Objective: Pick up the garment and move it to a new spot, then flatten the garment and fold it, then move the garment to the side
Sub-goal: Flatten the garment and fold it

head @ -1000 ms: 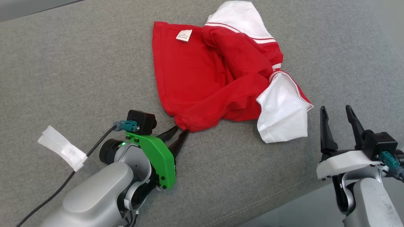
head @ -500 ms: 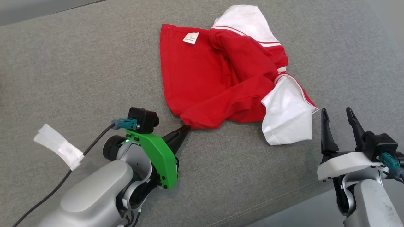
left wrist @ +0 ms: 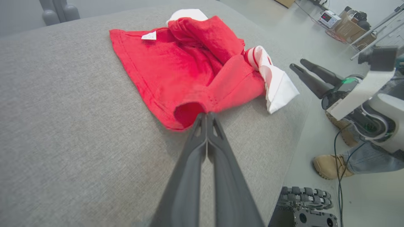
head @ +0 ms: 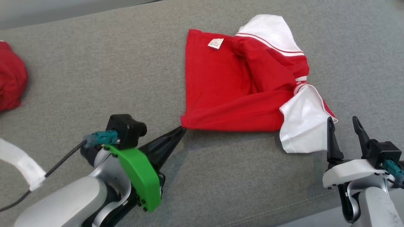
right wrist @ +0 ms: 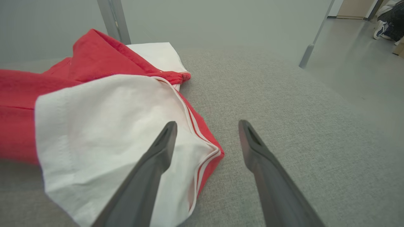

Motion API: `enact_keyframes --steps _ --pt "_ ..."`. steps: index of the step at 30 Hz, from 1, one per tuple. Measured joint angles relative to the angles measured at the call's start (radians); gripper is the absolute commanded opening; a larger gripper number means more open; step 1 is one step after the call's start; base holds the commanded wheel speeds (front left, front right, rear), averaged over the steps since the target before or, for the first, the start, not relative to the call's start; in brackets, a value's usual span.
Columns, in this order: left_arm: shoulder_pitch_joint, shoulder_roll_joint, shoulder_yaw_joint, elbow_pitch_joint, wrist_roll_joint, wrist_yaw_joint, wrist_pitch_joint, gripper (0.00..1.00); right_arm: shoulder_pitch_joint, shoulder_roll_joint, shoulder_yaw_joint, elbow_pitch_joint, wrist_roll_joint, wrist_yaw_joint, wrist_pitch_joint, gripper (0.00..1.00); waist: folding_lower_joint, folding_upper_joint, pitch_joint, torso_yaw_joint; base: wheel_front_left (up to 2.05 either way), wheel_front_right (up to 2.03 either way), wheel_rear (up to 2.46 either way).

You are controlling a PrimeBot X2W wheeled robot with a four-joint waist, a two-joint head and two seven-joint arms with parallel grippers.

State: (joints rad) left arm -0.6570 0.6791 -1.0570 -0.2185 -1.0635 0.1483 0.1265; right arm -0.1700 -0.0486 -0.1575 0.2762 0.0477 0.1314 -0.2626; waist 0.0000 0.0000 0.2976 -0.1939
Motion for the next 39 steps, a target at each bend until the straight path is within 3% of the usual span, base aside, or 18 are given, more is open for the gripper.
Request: enact_keyframes --steps 4,8,18,19,20,21,30,35,39 --pt "0.041 0.088 -0.015 -0.106 0.021 0.042 0.021 0.00 0.004 0.000 -0.006 -0.001 -0.008 0.000 0.000 1.00 0.0000 0.0000 -0.010 0.038 0.00 0.00 0.00" --pt "0.128 0.099 -0.042 -0.120 0.008 0.070 0.001 0.00 0.003 0.000 -0.007 -0.002 -0.017 0.000 0.000 1.00 0.0000 0.0000 -0.014 0.076 0.00 0.00 0.00" --pt "0.251 -0.043 -0.051 0.097 -0.049 0.032 -0.164 0.03 0.003 0.000 -0.016 -0.010 -0.061 0.000 0.000 1.00 0.0000 0.0000 -0.021 0.132 0.00 0.00 0.00" --pt "0.253 -0.049 -0.049 0.110 -0.048 0.031 -0.175 0.38 0.003 0.000 -0.017 -0.019 -0.063 0.000 0.000 1.00 0.0000 0.0000 -0.024 0.133 0.00 0.00 0.00" --pt "0.255 -0.056 -0.046 0.126 -0.046 0.031 -0.189 0.87 0.003 0.000 -0.016 -0.030 -0.066 0.000 0.000 1.00 0.0000 0.0000 -0.028 0.133 0.00 0.00 0.00" --pt "0.257 -0.061 -0.043 0.138 -0.045 0.036 -0.198 1.00 0.003 0.000 -0.016 -0.043 -0.069 0.000 0.000 1.00 0.0000 0.0000 -0.032 0.133 0.00 0.00 0.00" --pt "0.343 -0.065 0.012 0.205 -0.059 0.103 -0.313 1.00 0.051 0.000 0.009 -0.172 -0.108 0.000 0.002 1.00 0.0000 0.0000 -0.082 0.121 0.00 0.00 0.00" --pt "0.415 -0.058 0.105 0.219 -0.057 0.143 -0.378 1.00 0.100 0.000 0.002 -0.226 -0.112 0.000 0.024 1.00 0.0000 0.0000 -0.118 0.119 0.00 0.00 0.00" --pt "0.473 -0.071 0.221 0.217 0.011 0.157 -0.386 1.00 0.147 -0.001 -0.018 -0.232 -0.114 0.000 0.024 1.00 0.0000 0.0000 -0.148 0.123 0.00 0.00 0.00"
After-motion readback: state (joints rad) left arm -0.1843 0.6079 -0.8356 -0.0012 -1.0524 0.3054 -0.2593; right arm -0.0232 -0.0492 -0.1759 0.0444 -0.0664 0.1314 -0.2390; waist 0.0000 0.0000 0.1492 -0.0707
